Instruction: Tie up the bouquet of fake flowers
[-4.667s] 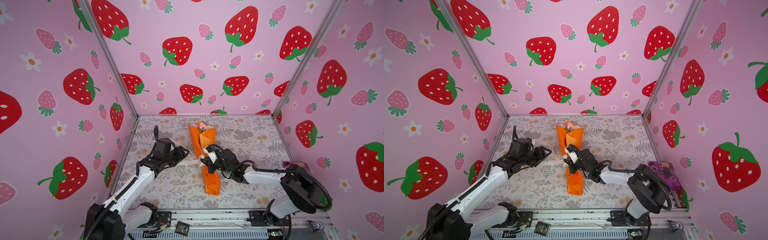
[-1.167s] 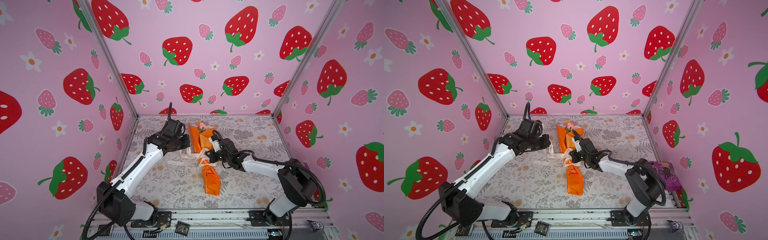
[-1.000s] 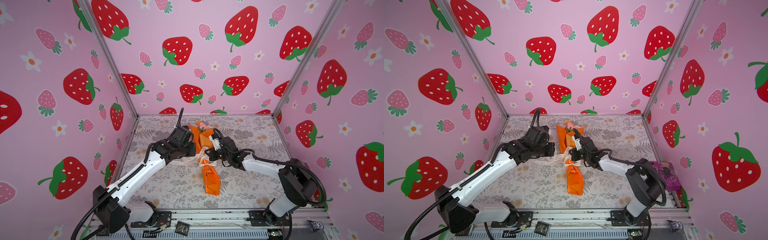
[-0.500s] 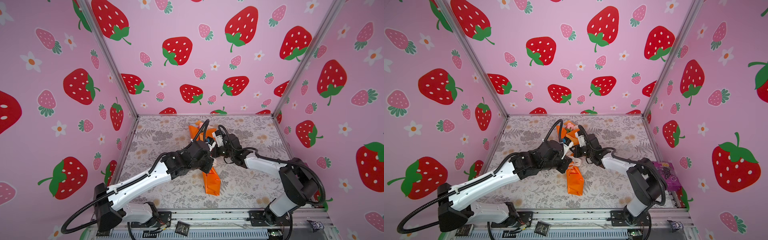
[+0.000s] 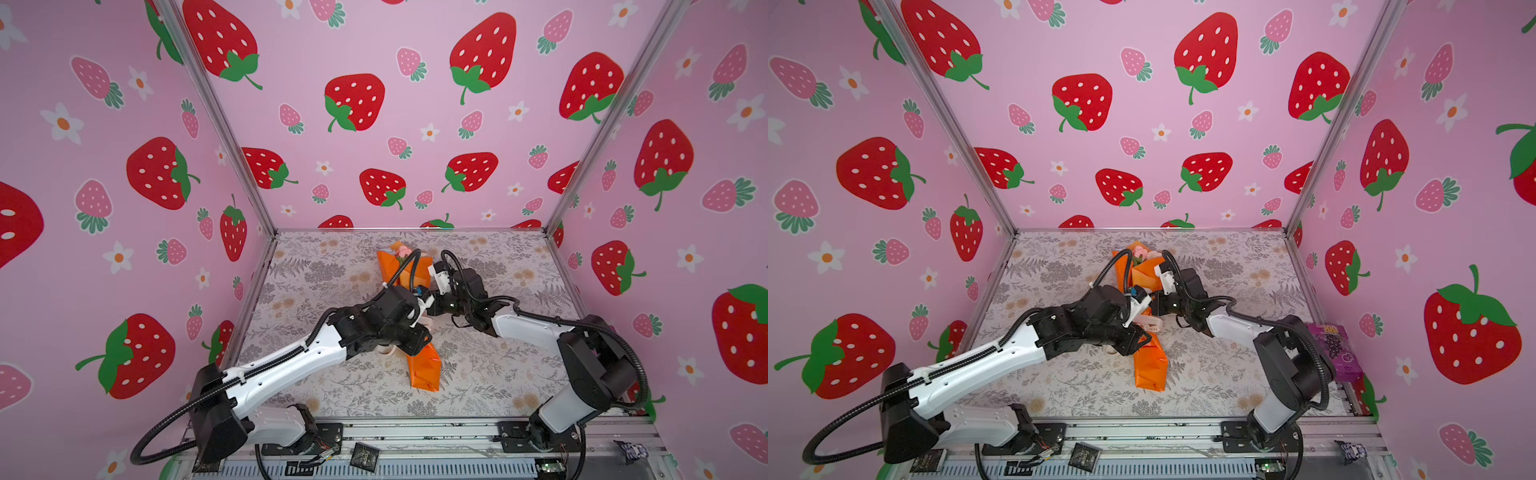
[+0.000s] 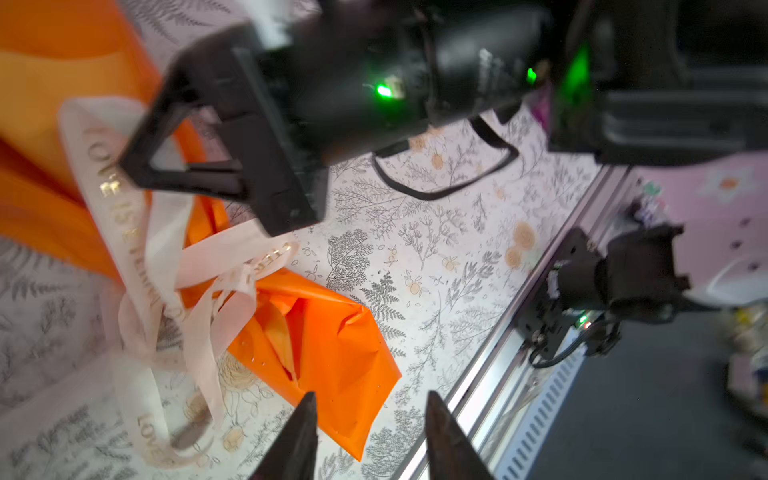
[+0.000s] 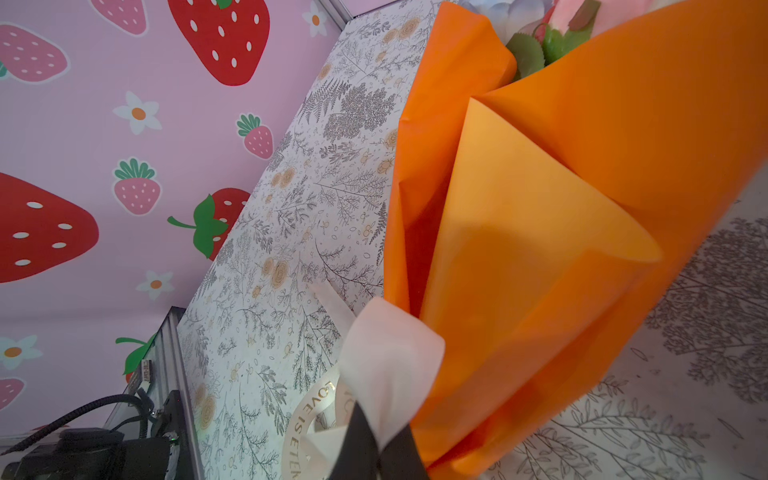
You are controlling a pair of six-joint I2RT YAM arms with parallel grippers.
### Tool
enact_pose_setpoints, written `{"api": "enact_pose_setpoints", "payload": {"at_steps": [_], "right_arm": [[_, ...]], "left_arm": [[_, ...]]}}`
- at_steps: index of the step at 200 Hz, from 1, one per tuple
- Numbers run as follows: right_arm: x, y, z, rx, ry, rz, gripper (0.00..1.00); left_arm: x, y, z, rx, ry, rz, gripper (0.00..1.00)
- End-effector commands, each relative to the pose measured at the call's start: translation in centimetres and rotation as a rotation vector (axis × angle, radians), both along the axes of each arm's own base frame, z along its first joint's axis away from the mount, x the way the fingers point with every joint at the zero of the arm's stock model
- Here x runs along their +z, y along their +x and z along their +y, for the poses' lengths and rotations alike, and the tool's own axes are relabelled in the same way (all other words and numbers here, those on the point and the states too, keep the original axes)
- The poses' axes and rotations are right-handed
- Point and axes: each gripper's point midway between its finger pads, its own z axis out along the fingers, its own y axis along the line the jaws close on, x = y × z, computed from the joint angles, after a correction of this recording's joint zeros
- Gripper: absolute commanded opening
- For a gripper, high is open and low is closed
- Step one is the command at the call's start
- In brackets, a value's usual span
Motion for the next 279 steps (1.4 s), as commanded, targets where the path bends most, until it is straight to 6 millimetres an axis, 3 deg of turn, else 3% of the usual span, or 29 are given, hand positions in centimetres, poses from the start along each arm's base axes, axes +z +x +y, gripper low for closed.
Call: {"api": "enact_pose_setpoints", "payload": {"at_steps": [1, 25, 49, 68, 131, 165, 192, 232, 265, 279], "right_arm": [[-0.1, -0.4, 0.2, 0.033, 0.012, -0.007, 0.03], [0.9, -0.8, 0.9, 0.072, 0.050, -0.003, 0.04], [1.4, -1.1, 1.0, 0.078, 0.064, 0.011, 0.05], [1.6, -1.2, 0.9, 0.081, 0.070, 0.014, 0.05], [2.0, -1.4, 1.1, 0.091, 0.089, 0.033, 0.06], [2.1, -1.7, 1.3, 0.102, 0.102, 0.053, 0.07], [2.2, -1.7, 1.3, 0.096, 0.105, 0.060, 0.08], [2.8, -1.6, 1.1, 0.074, 0.108, 0.067, 0.15], [3.1, -0.8, -1.9, -0.109, 0.055, 0.080, 0.40], [2.8, -1.1, -3.3, -0.184, 0.047, 0.110, 0.45]], "left_arm": [[0.5, 3.9, 1.8, 0.131, -0.175, 0.059, 0.53], [-1.0, 6.5, 2.1, 0.133, -0.269, 0.147, 0.57], [-2.2, 7.5, 1.0, 0.065, -0.271, 0.177, 0.59], [-2.5, 7.7, 0.1, 0.012, -0.286, 0.182, 0.60], [-5.6, 9.0, -0.2, -0.015, -0.189, 0.152, 0.61], [-5.3, 9.6, -1.0, -0.036, -0.160, 0.120, 0.59], [-5.4, 10.1, -1.6, -0.052, -0.165, 0.123, 0.44], [-5.5, 10.2, -1.6, -0.039, -0.172, 0.129, 0.00], [-5.6, 10.6, -0.5, 0.026, -0.157, 0.131, 0.00], [-5.6, 10.8, 0.0, 0.059, -0.169, 0.147, 0.00]]}}
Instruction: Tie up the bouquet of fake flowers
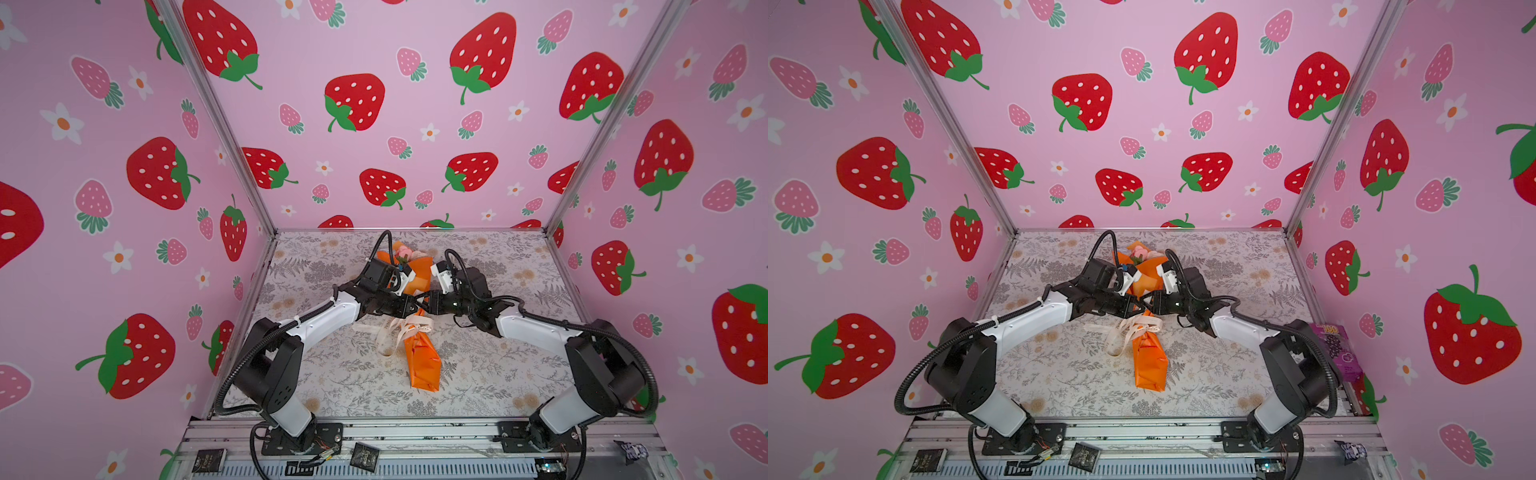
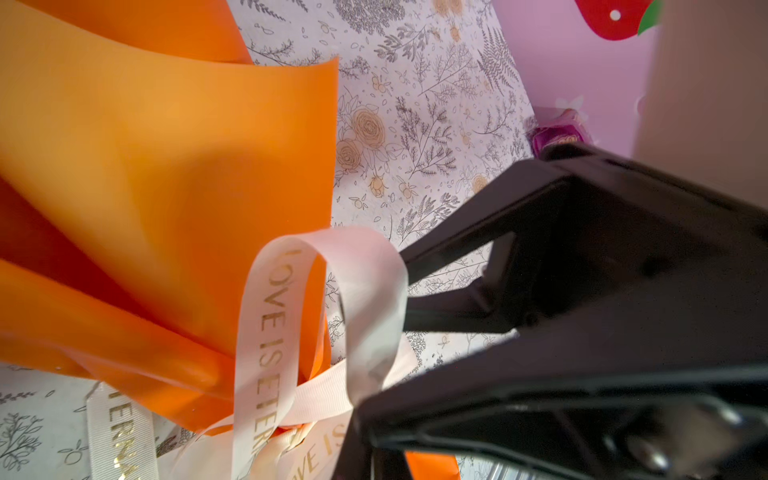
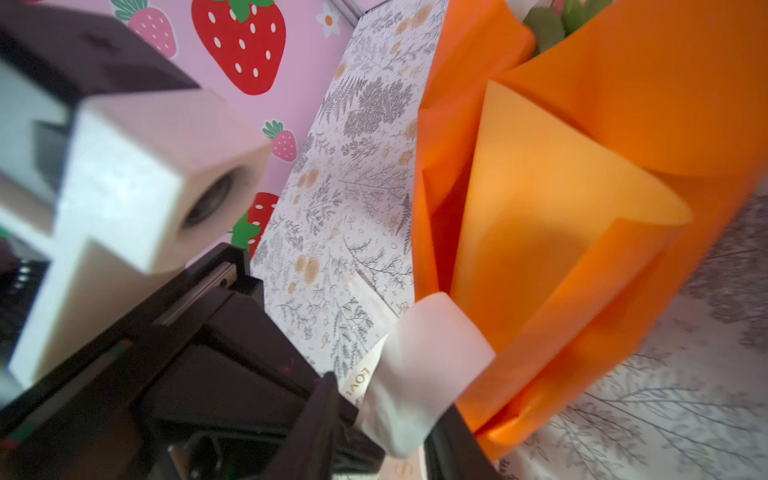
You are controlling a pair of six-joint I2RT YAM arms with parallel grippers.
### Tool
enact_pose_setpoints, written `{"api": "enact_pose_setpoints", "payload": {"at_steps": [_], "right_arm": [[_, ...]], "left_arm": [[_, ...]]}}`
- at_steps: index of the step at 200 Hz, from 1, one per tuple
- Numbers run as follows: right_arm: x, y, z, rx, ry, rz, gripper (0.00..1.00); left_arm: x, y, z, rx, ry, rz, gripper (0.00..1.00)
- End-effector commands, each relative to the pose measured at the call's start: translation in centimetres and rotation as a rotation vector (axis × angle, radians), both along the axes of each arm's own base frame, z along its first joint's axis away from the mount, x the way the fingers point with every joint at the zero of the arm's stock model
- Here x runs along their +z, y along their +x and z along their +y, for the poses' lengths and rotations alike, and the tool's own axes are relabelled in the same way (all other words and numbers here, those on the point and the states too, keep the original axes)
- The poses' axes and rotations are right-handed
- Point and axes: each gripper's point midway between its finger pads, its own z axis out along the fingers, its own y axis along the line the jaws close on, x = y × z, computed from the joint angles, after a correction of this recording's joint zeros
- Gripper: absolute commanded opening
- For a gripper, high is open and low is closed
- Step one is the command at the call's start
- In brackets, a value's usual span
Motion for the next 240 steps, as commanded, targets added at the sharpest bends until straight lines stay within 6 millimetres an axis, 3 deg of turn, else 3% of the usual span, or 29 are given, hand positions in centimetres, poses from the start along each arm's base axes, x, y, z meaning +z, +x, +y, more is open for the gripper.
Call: {"api": "enact_pose_setpoints", "payload": {"at_steps": [1, 21, 43, 72, 113, 180, 240], "right_arm": [[0.8, 0.0, -2.5, -0.155, -0.013, 0.031, 0.45], [0.6, -1.0, -3.7, -0.203, -0.009, 0.067, 0.47], [-0.1, -3.0, -2.9, -0.192, -0.003, 0.121, 0.45], [-0.9, -6.1, 0.6, -0.126, 0.029, 0.198, 0.41], [-3.4, -8.6, 4.4, -0.089, -0.065, 0.219, 0.38], [-7.0, -8.4, 4.9, -0.202, -0.256, 0.216, 0.35], [-8.7, -8.6, 5.3, -0.225, -0.421, 0.202, 0.33]], "left_arm": [[1.7, 1.1, 0.7, 0.061, -0.028, -0.026, 0.00], [1.7, 1.3, 1.3, 0.093, -0.045, 0.000, 0.00], [1.8, 1.3, 1.5, 0.106, -0.063, 0.021, 0.00], [1.9, 1.2, 1.6, 0.121, -0.077, 0.045, 0.00], [1.6, 1.4, 1.9, 0.145, -0.067, 0.061, 0.00], [0.3, 2.3, 2.6, 0.210, -0.090, 0.155, 0.00], [-0.7, 2.8, 3.1, 0.244, -0.117, 0.223, 0.00]]}}
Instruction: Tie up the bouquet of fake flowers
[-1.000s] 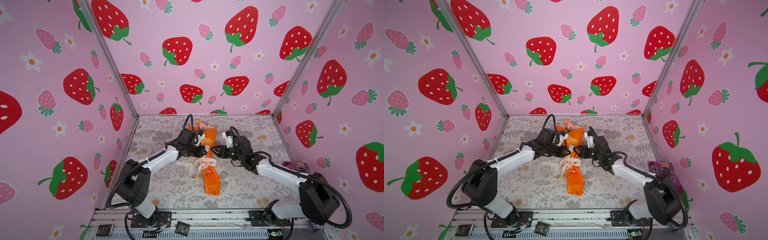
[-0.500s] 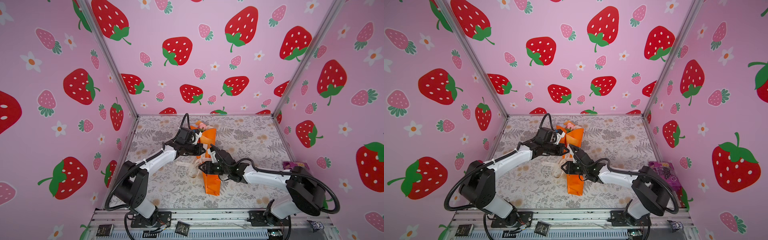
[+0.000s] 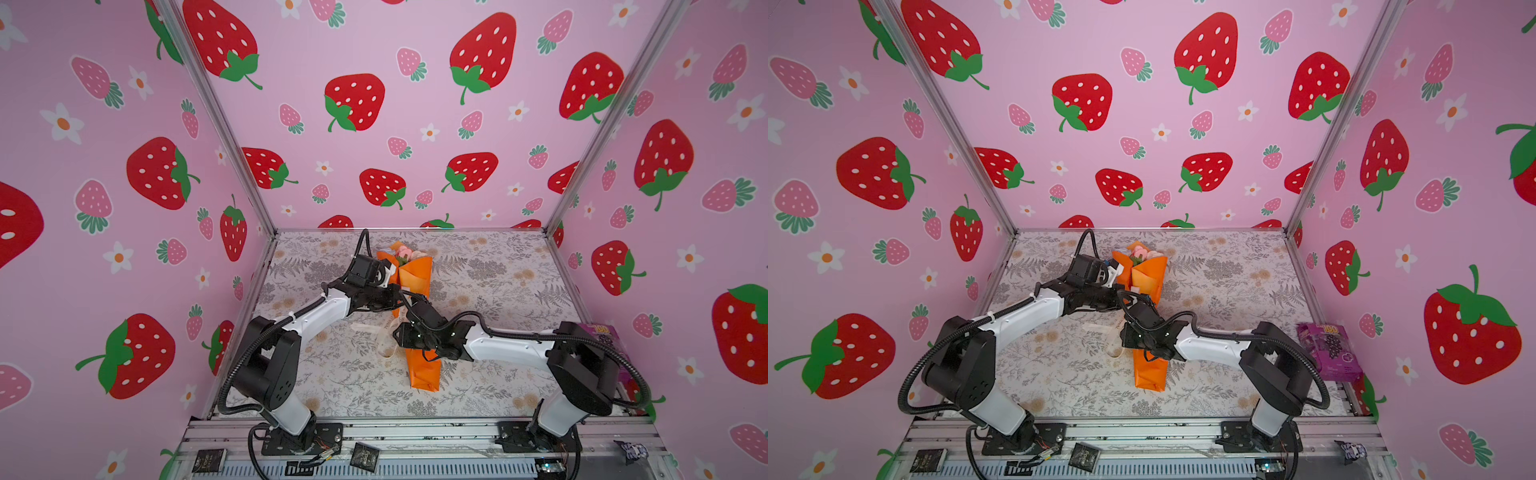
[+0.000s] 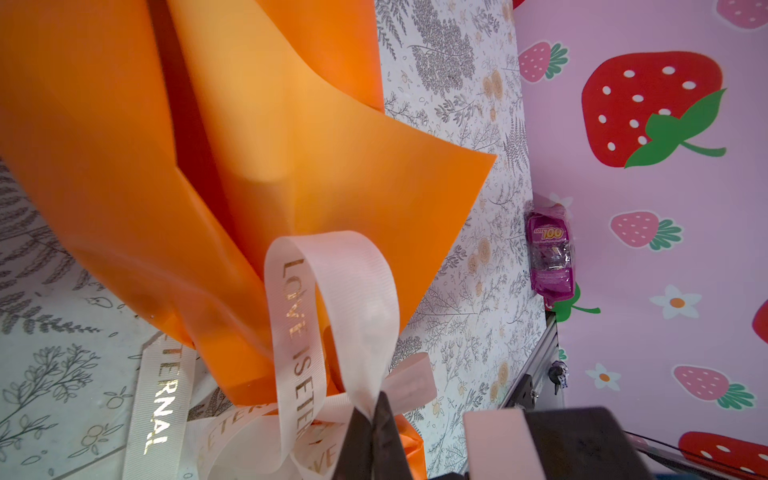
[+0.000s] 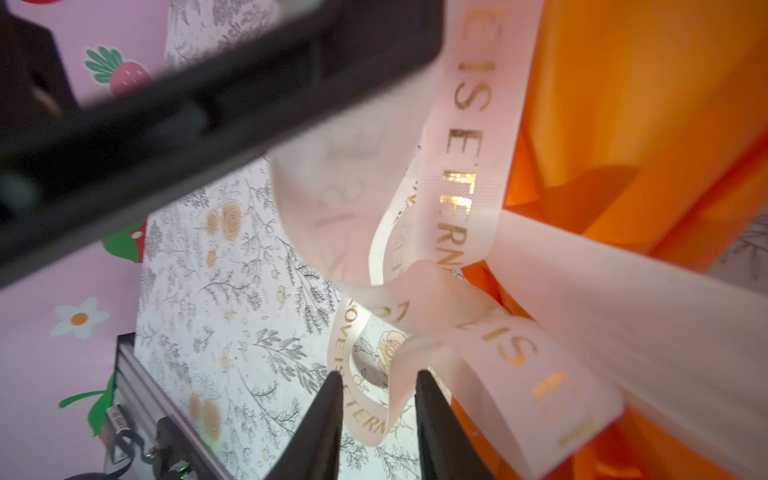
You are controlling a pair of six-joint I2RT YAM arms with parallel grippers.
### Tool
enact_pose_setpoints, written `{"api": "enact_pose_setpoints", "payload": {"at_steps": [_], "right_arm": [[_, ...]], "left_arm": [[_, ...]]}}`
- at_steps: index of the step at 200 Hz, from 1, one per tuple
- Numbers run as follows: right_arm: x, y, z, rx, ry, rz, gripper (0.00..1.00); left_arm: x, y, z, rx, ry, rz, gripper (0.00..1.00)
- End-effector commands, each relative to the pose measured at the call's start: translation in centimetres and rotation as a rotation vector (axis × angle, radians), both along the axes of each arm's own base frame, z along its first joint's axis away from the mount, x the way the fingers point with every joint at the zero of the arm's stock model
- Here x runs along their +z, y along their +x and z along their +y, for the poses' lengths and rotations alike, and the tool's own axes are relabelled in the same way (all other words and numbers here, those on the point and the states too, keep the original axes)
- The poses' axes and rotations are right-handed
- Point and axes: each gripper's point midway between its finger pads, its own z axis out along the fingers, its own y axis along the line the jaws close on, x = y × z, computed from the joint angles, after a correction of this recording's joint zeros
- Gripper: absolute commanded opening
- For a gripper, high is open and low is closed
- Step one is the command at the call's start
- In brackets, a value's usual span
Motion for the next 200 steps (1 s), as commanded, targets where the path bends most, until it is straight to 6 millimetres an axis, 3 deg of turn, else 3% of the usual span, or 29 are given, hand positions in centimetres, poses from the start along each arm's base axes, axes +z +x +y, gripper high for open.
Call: {"api": "enact_pose_setpoints", "payload": {"at_steps": [1, 30, 76, 142, 169, 200], "right_arm": [[-1.1, -0.2, -0.5, -0.022, -0.112, -0.005, 0.33], [-2.0, 0.2, -0.9, -0.055, -0.209, -0.021, 0.36], [-2.7, 0.4, -0.4, -0.071, -0.291, -0.033, 0.33], [-3.4, 0.5, 0.2, -0.066, -0.302, -0.039, 0.14], [-2.2, 0.7, 0.2, -0.074, -0.280, -0.066, 0.00], [0.7, 0.9, 0.6, -0.062, -0.207, -0.109, 0.00]], "left_arm": [[-0.3, 0.2, 0.0, 0.010, -0.026, 0.033, 0.00], [-0.3, 0.2, 0.0, 0.004, -0.042, 0.042, 0.00], [-0.5, 0.3, 0.0, 0.000, -0.057, 0.052, 0.00], [-0.5, 0.5, 0.1, 0.007, -0.078, 0.057, 0.00], [-0.5, 0.4, 0.2, 0.008, -0.079, 0.059, 0.00], [-0.1, 0.3, 0.2, 0.008, -0.084, 0.050, 0.00]]}}
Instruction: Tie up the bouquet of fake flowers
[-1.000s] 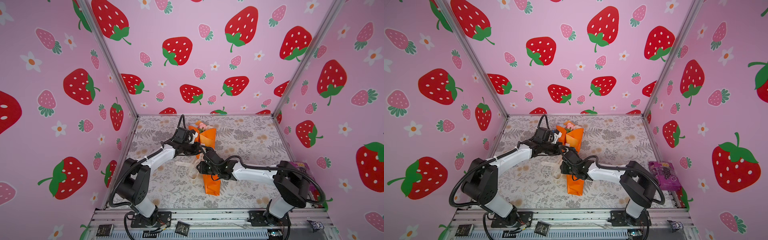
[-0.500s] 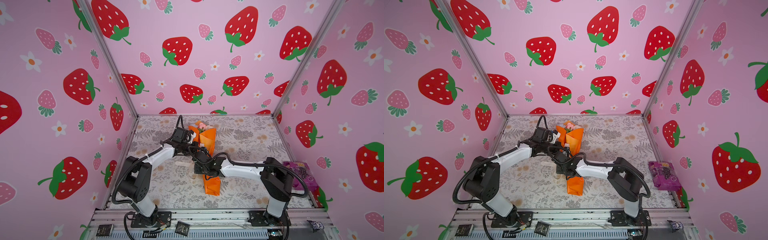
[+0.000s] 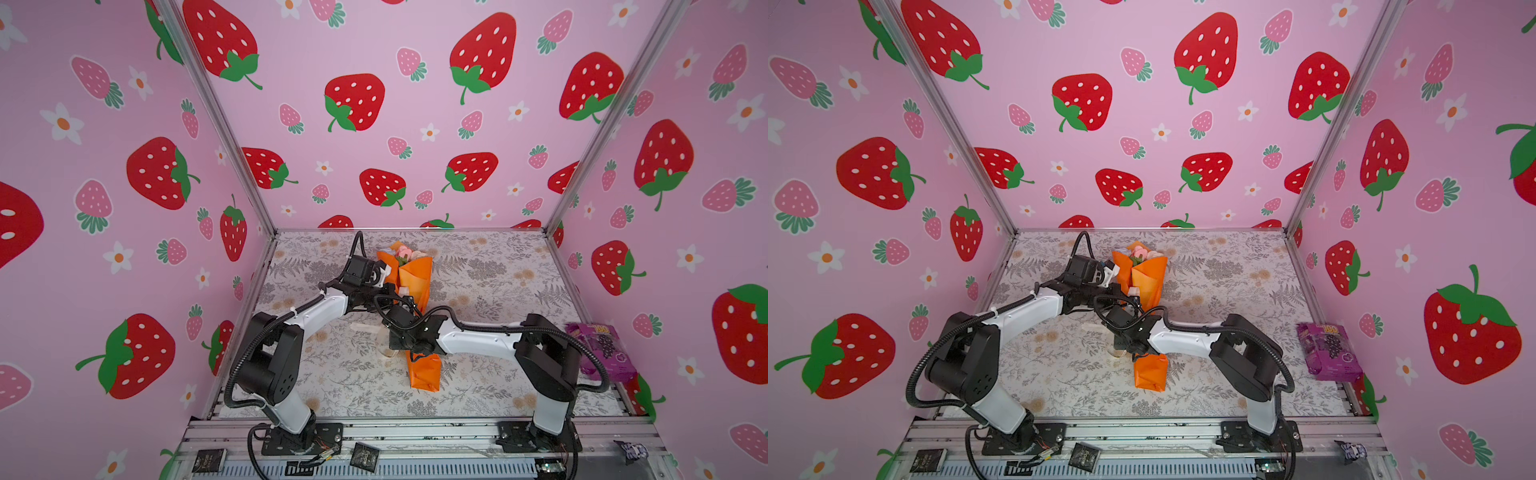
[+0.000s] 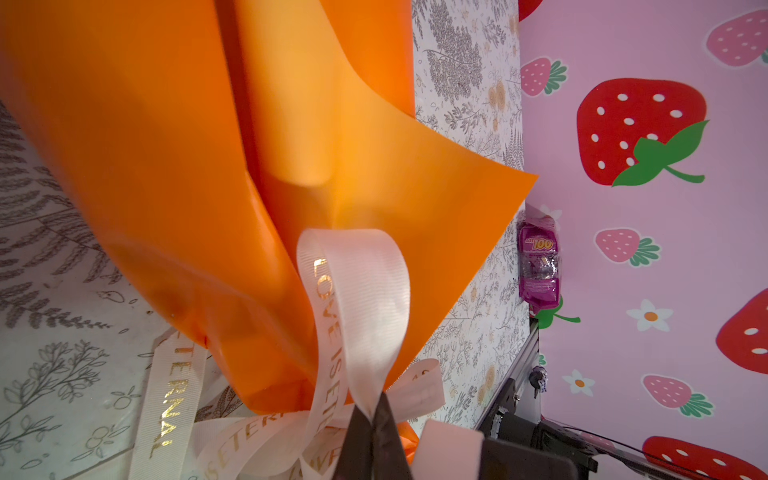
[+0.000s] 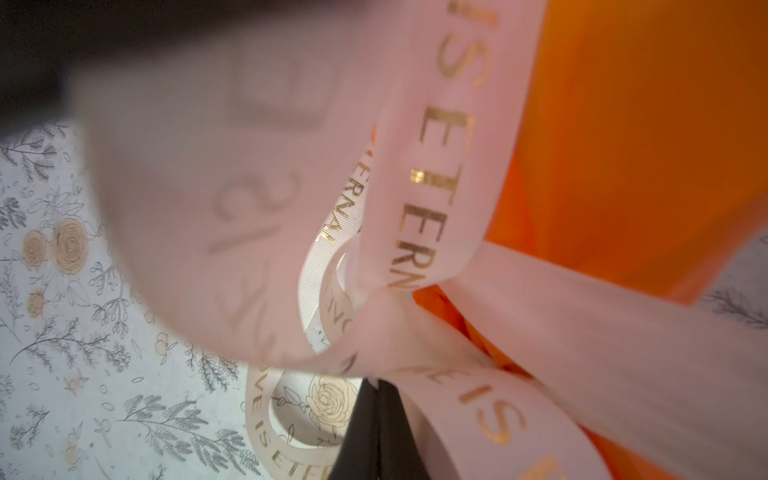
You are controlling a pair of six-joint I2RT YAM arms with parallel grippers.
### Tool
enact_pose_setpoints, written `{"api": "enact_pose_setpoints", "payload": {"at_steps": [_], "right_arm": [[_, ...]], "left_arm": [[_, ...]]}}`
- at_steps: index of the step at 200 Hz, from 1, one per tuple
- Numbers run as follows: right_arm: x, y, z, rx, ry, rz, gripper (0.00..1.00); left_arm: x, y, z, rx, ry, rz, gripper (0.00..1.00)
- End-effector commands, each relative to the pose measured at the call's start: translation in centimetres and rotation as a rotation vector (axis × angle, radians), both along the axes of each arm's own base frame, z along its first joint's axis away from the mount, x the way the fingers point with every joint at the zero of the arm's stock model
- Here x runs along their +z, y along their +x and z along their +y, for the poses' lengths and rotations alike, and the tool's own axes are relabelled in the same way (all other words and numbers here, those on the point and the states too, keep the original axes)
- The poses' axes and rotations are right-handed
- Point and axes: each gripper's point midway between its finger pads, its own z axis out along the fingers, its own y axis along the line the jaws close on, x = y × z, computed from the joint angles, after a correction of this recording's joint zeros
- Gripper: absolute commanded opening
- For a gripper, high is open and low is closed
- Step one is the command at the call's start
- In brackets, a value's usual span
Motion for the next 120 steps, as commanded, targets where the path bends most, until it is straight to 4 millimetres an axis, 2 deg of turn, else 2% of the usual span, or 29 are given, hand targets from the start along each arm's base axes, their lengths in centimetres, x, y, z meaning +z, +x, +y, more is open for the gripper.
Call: {"api": "enact_pose_setpoints", "payload": {"at_steps": [1, 15, 31, 83, 94, 108, 120], "right_arm": [[3.6, -0.1, 0.6, 0.019, 0.074, -0.054, 0.00], [5.3, -0.5, 0.9, 0.054, 0.142, -0.066, 0.00], [6.9, -0.8, 0.1, 0.057, 0.201, -0.066, 0.00], [7.8, -2.2, -4.7, 0.174, 0.294, 0.076, 0.00], [7.4, -1.9, -6.7, 0.179, 0.218, 0.083, 0.00], [6.7, -0.6, -10.3, 0.108, 0.068, 0.074, 0.00], [6.7, 0.2, -12.6, 0.067, -0.021, 0.048, 0.00]], "left_arm": [[0.8, -0.1, -0.5, -0.018, -0.037, -0.010, 0.00], [1.2, -0.2, -0.5, -0.021, -0.042, -0.022, 0.00], [1.7, -0.3, -0.6, -0.031, -0.049, -0.038, 0.00], [2.9, -1.0, -0.4, -0.056, -0.057, -0.084, 0.00], [2.8, -1.1, -0.4, -0.059, -0.055, -0.084, 0.00], [2.7, -1.3, -0.5, -0.067, -0.055, -0.083, 0.00], [2.6, -1.4, -0.5, -0.070, -0.054, -0.081, 0.00]]}}
